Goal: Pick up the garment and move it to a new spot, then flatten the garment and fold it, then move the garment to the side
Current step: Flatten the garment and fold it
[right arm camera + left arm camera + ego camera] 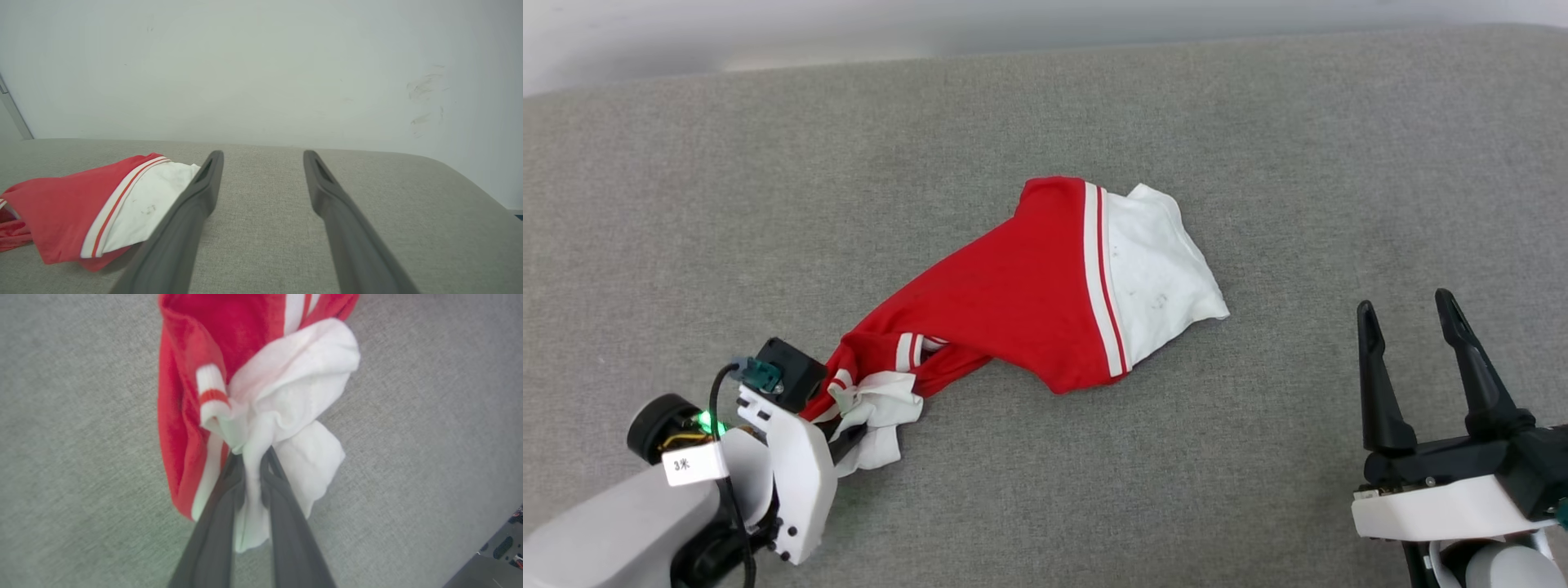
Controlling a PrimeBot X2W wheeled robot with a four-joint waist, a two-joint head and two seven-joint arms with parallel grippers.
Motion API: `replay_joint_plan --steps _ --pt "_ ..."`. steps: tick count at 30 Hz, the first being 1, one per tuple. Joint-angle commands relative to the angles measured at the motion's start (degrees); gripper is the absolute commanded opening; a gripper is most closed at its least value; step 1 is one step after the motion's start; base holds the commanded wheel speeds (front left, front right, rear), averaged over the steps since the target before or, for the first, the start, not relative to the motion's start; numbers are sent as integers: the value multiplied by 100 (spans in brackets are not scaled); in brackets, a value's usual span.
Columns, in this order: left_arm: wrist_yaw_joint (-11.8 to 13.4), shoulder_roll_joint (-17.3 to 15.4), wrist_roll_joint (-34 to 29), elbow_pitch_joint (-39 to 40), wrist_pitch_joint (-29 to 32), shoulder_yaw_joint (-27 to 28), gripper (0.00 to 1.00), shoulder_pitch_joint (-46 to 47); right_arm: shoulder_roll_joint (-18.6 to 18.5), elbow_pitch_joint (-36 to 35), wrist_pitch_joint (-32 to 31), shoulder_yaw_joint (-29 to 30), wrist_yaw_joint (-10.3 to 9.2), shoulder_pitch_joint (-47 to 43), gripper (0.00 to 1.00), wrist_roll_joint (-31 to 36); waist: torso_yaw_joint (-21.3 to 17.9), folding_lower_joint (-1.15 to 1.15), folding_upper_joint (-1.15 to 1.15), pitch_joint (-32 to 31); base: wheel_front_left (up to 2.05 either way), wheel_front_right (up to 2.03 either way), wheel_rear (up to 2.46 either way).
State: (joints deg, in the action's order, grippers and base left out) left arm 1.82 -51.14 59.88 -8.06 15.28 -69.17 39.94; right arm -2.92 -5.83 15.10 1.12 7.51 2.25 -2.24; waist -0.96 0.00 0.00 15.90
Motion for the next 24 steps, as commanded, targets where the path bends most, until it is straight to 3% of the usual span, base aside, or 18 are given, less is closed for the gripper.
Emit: replay_joint_plan --steps 1,2,6,12,13,15,16,21,24 --pt "90 101 32 -59 -158 14 86 -195 7 8 9 41 -4 -3 100 50 17 0 0 -64 0 0 0" --pt "168 143 34 -58 -329 107 100 -179 7 -4 9 67 -4 33 100 73 30 0 0 -106 0 0 0" --pt "514 211 -237 69 -1109 391 100 -110 7 -74 9 140 -4 195 100 284 88 0 0 -325 0 0 0" --pt "1312 203 -657 389 -2359 790 100 -325 -244 -248 10 215 -4 727 100 583 183 0 0 -562 0 0 0" --pt "1312 203 -657 389 -2359 790 100 -325 -244 -248 10 215 -4 727 100 583 183 0 0 -562 0 0 0" --pt "1759 222 -814 526 -2780 979 100 -464 -547 -322 9 130 -4 1110 100 613 229 0 0 -607 0 0 0" --pt "1759 222 -814 526 -2780 979 100 -464 -547 -322 9 130 -4 1110 100 613 229 0 0 -607 0 0 0" --pt "2429 414 -1128 722 -3038 1460 100 -871 -1121 -70 10 -210 -4 1775 100 565 332 0 0 -630 0 0 0" --pt "2775 596 -1633 923 -3055 1898 100 -1162 -1489 283 9 -574 -4 2128 100 530 383 0 0 -632 0 0 0"
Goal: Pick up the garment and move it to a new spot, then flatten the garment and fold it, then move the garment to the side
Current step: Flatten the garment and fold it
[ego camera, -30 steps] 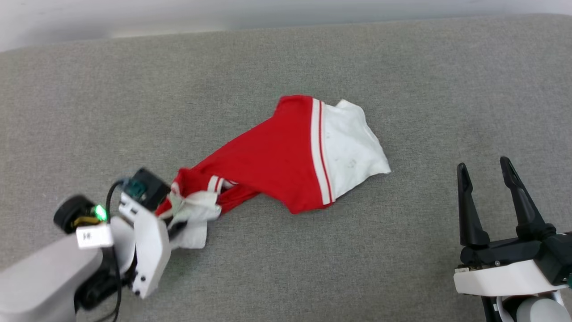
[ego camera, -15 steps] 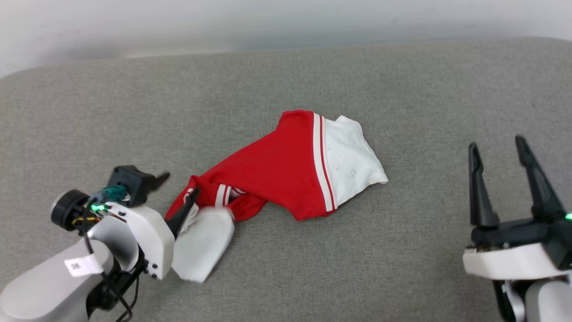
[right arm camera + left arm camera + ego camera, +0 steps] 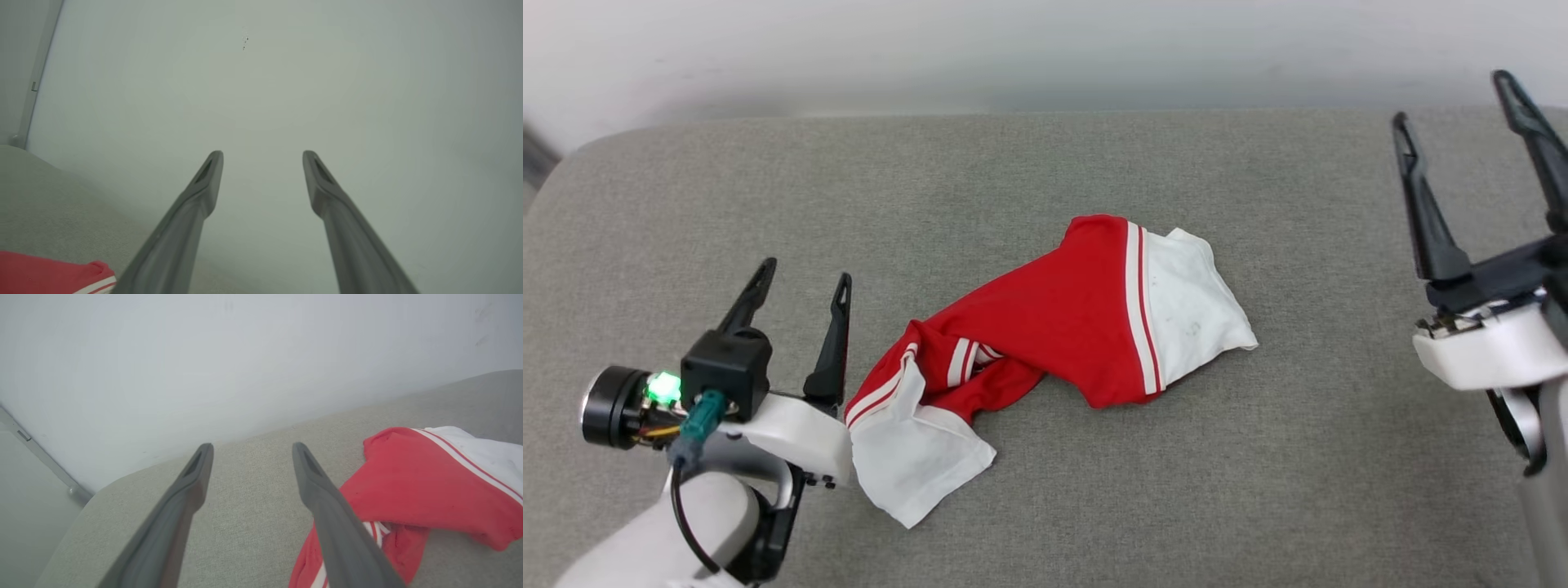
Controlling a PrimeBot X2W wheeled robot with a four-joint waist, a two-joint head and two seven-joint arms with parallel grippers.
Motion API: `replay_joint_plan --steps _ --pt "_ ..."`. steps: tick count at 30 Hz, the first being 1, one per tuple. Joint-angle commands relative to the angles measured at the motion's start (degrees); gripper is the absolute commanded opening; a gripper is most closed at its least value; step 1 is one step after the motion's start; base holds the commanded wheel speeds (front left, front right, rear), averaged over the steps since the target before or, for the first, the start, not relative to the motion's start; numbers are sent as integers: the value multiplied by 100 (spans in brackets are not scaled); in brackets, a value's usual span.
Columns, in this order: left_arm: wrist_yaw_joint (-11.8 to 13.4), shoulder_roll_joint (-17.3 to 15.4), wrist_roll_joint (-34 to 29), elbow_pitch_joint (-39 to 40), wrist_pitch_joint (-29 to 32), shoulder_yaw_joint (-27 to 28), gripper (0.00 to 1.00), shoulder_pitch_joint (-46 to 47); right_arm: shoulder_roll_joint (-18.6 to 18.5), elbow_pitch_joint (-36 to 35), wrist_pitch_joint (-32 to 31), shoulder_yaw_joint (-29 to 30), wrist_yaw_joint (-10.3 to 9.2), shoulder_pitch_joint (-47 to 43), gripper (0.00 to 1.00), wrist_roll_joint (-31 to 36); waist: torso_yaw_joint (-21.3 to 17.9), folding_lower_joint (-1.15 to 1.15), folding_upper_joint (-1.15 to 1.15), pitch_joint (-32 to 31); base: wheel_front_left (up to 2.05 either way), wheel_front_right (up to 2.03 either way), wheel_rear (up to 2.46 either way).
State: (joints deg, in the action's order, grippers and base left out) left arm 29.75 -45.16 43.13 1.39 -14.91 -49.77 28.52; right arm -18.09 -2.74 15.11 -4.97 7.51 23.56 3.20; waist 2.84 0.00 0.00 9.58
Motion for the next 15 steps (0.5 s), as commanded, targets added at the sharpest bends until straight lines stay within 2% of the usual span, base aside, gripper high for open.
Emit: replay_joint_plan --steps 1,4,6,10,15 --pt "74 91 -118 53 -36 130 100 -167 -97 126 8 -110 -4 129 100 -39 24 0 0 -1 0 0 0" --pt "222 333 -562 236 -27 640 100 -567 -344 569 -202 -608 -4 553 100 -483 90 0 0 9 0 0 0" --pt "258 545 -826 351 -28 989 100 -871 -615 718 -632 -1051 -5 858 100 -794 117 0 0 30 0 0 0" --pt "275 948 -1338 540 -29 1708 100 -1418 -1112 832 -1897 -2125 -5 1409 100 -1601 166 0 0 113 0 0 0" --pt "46 1515 -1856 653 -30 2402 100 -1867 -1765 886 -3614 -3481 -5 2156 100 -2822 265 0 0 313 0 0 0"
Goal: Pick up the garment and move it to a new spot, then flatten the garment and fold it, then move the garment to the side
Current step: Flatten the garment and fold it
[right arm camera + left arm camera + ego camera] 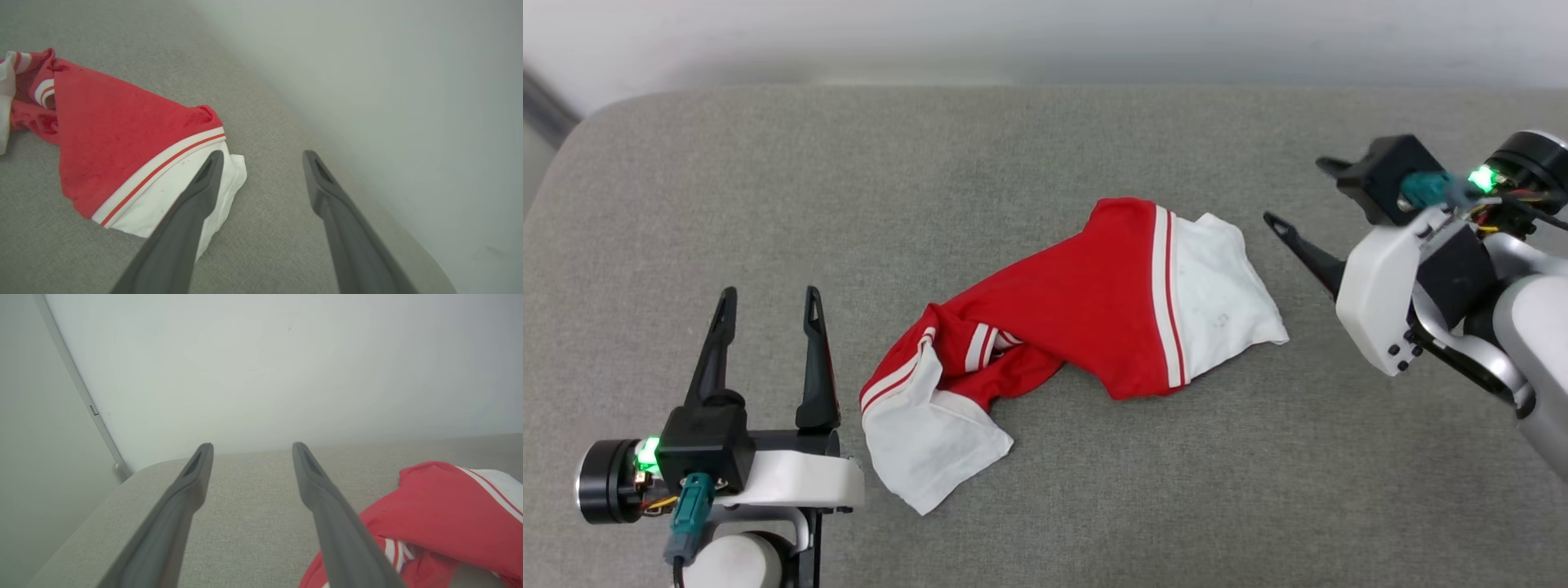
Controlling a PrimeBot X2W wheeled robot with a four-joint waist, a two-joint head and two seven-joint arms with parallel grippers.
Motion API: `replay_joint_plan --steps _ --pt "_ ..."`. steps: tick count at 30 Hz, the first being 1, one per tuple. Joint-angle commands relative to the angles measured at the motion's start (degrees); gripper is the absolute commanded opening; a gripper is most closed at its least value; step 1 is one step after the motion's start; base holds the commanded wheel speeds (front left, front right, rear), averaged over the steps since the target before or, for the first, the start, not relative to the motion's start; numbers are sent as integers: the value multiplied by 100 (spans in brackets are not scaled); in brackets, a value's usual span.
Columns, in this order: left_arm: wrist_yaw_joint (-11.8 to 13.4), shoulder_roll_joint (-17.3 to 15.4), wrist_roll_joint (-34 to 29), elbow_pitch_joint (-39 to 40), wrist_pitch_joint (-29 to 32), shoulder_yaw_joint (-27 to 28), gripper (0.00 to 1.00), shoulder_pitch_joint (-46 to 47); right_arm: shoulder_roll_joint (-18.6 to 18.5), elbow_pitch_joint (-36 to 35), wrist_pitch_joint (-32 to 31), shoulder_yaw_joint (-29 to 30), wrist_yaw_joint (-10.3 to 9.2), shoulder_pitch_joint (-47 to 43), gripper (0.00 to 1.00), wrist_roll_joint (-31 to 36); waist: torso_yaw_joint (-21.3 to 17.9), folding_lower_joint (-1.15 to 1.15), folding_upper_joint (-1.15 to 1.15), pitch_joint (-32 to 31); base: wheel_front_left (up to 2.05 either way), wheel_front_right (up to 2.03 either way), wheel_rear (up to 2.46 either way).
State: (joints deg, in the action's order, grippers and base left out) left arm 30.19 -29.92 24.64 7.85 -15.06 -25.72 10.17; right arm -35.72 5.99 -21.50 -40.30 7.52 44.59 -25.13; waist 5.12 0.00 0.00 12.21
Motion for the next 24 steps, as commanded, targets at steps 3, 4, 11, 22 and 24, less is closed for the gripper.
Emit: replay_joint_plan --steps 3,4,11,22,24 --pt "-203 341 -279 13 -15 303 100 -166 -215 71 -903 -561 -6 429 100 -703 111 0 0 213 0 0 0" --pt "-277 455 -362 7 -15 404 100 -185 -292 89 -1185 -757 -6 582 100 -879 142 0 0 277 0 0 0" --pt "-821 1208 -883 -10 -15 946 100 -135 -305 532 -2232 -1510 -6 1304 100 -1828 342 0 0 793 0 0 0" --pt "-1572 2002 -1467 -185 -15 1566 100 76 -140 1403 -2173 -2735 5 1100 100 -2368 501 0 0 1196 0 0 0" --pt "-1664 2082 -1547 -205 -15 1692 100 68 -120 1476 -1968 -2835 5 1084 100 -2436 458 0 0 1173 0 0 0"
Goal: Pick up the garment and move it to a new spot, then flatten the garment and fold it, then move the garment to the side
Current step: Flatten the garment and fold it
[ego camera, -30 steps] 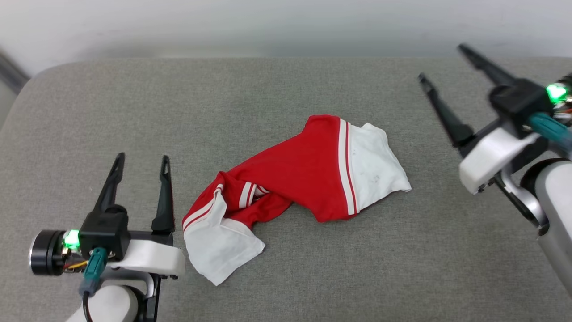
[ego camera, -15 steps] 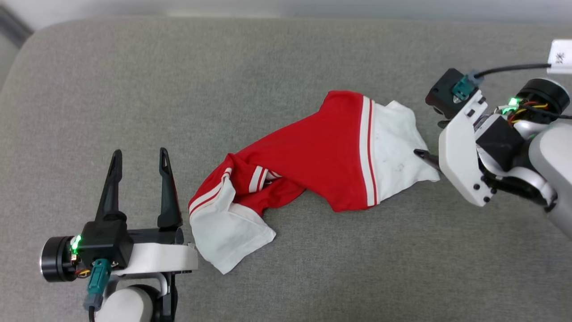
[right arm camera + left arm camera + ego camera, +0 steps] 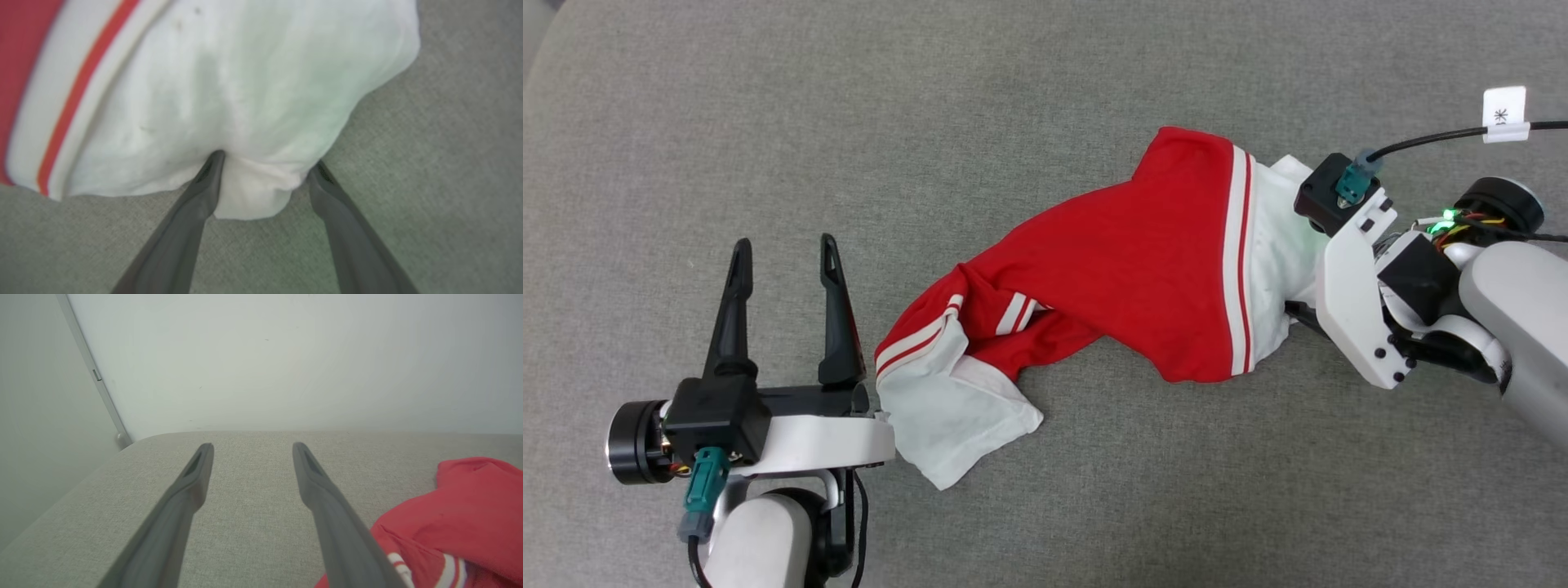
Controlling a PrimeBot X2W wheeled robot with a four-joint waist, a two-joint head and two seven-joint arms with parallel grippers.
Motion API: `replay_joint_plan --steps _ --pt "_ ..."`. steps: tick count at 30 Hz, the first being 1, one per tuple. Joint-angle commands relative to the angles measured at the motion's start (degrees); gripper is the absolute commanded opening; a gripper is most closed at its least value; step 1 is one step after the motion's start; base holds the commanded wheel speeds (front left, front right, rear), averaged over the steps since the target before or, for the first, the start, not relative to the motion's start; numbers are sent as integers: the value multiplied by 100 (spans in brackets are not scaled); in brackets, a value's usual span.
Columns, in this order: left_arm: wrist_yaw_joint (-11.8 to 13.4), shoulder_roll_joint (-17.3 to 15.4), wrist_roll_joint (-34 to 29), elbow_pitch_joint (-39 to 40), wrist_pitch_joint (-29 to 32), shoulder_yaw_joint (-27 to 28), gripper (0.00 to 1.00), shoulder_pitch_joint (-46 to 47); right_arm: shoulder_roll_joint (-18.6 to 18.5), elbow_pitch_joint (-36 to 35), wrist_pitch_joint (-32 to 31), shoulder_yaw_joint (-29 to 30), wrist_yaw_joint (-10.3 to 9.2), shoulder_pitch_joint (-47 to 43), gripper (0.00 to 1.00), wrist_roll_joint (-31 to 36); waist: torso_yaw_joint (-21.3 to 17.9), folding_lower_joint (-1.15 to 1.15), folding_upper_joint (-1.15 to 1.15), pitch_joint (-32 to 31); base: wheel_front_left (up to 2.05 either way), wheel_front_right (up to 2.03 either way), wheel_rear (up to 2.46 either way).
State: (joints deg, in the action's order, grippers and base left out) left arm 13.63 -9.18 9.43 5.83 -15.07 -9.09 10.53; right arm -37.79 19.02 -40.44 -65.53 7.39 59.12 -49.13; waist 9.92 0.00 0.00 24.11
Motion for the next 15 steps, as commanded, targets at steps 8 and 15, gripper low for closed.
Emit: replay_joint_plan --steps 8,15 --pt "-289 183 -282 -91 -14 435 100 -226 -230 -112 1118 -269 7 229 0 -49 -320 0 0 -456 0 0 0" --pt "-438 269 -398 -55 -14 718 100 -563 -1223 -884 1806 118 7 -89 0 -224 -599 0 0 -813 0 0 0"
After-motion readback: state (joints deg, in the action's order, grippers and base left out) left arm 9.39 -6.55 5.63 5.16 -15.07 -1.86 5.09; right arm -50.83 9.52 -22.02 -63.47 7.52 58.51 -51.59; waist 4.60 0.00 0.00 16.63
